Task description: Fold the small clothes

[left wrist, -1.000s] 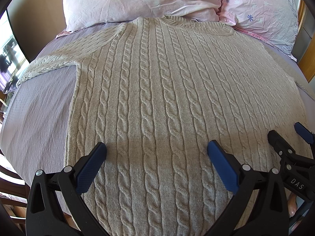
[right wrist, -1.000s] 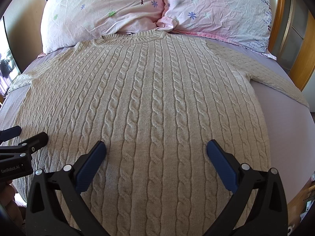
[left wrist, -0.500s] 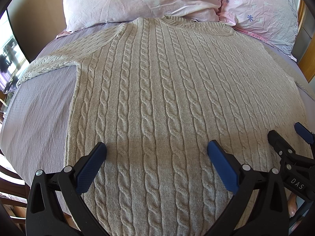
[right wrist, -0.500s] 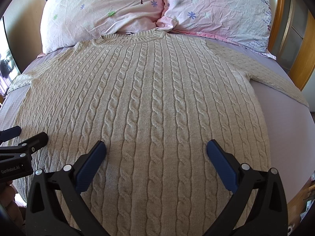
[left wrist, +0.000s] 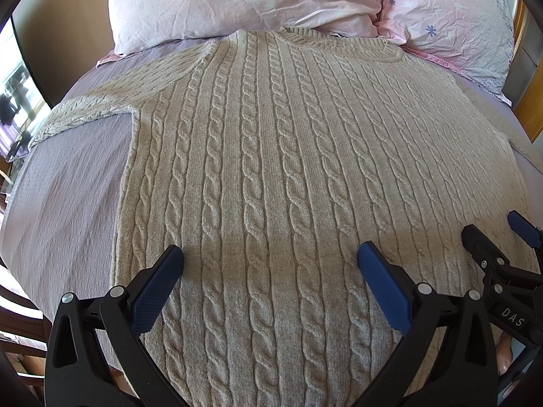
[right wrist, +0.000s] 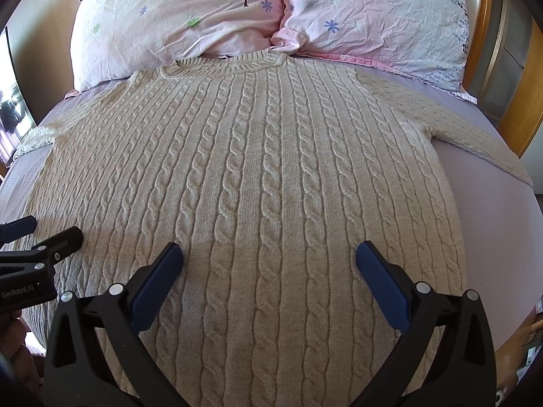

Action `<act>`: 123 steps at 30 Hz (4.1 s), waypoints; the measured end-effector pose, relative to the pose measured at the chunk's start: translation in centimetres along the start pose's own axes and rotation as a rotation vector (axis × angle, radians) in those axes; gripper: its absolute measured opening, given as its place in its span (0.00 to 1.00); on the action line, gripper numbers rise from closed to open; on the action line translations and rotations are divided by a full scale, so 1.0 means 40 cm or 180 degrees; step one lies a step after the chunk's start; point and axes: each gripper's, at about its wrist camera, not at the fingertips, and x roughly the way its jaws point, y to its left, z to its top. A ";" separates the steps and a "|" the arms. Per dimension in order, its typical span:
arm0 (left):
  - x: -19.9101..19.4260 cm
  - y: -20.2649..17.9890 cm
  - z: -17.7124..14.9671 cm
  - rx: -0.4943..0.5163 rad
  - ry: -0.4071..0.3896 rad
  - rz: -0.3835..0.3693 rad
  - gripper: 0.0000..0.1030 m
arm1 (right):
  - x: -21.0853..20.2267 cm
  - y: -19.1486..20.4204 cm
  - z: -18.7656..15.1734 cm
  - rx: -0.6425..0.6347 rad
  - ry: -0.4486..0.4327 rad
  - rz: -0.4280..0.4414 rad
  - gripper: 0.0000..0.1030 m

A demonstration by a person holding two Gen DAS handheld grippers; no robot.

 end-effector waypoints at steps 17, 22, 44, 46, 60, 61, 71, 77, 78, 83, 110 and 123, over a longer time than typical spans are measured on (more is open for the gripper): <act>-0.032 0.067 0.038 -0.0054 -0.0654 -0.0993 0.99 | -0.041 -0.928 0.071 0.3091 -0.0711 0.0003 0.62; -0.048 0.152 0.087 -0.0364 -0.1031 -0.1039 0.99 | 0.027 -1.137 0.048 0.3795 -0.0597 -0.0273 0.53; -0.022 0.789 0.134 -0.2402 -0.1371 -0.0338 0.99 | 0.015 -0.053 0.430 0.0253 -0.0797 0.1641 0.09; 0.005 0.821 0.150 -0.2509 -0.1299 -0.0413 0.99 | 0.069 0.072 0.395 0.0014 -0.0330 0.1974 0.19; 0.169 1.067 0.160 -0.3794 -0.1209 -0.0786 0.41 | 0.009 -0.213 0.349 0.0634 -0.0733 0.1501 0.68; 0.177 1.084 0.158 -0.3882 -0.1201 -0.0803 0.34 | 0.006 -0.225 0.343 0.0654 -0.0735 0.1503 0.69; -0.025 0.727 0.450 -0.1940 -0.1571 -0.1038 0.06 | 0.007 -0.270 0.328 0.0674 -0.0845 0.1529 0.69; -0.041 0.082 0.441 0.0221 -0.0992 -0.2009 0.09 | 0.060 -0.272 0.330 0.0804 -0.0684 0.1600 0.69; -0.015 -0.004 0.410 0.0508 -0.0763 -0.2031 0.10 | 0.076 -0.281 0.330 0.0858 -0.0618 0.1586 0.69; 0.016 -0.054 0.289 0.0783 -0.0383 -0.2063 0.11 | 0.140 -0.366 0.311 0.1204 -0.0327 0.1356 0.55; -0.032 0.401 -0.121 -0.0925 -0.0366 -0.2290 0.44 | 0.098 -0.549 0.027 0.1616 0.0234 0.1105 0.51; -0.080 0.360 -0.263 -0.1092 -0.0272 -0.2761 0.07 | -0.044 -0.454 -0.271 0.1337 0.0384 0.2320 0.08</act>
